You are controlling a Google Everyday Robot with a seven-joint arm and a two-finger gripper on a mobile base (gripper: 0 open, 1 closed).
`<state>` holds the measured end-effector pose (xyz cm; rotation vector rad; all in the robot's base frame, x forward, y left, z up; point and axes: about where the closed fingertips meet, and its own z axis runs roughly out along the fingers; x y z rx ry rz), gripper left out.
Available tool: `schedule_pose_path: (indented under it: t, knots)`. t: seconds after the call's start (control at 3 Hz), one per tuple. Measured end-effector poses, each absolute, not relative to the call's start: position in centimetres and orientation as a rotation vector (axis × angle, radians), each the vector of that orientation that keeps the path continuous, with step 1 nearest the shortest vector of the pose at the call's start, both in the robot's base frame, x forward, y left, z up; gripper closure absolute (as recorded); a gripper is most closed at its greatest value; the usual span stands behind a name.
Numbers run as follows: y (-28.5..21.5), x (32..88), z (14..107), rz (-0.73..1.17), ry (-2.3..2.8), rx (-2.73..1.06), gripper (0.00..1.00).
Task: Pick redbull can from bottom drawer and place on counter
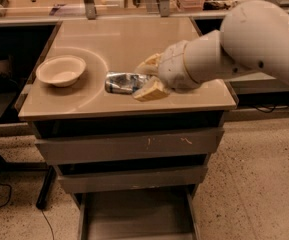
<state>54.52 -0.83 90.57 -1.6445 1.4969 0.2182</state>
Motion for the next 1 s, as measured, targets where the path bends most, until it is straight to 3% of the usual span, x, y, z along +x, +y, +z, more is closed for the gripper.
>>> schedule_pose_path:
  t: [1.0]
  knots:
    - [2.4, 57.7, 91.6, 0.286, 1.453, -1.620, 1.00]
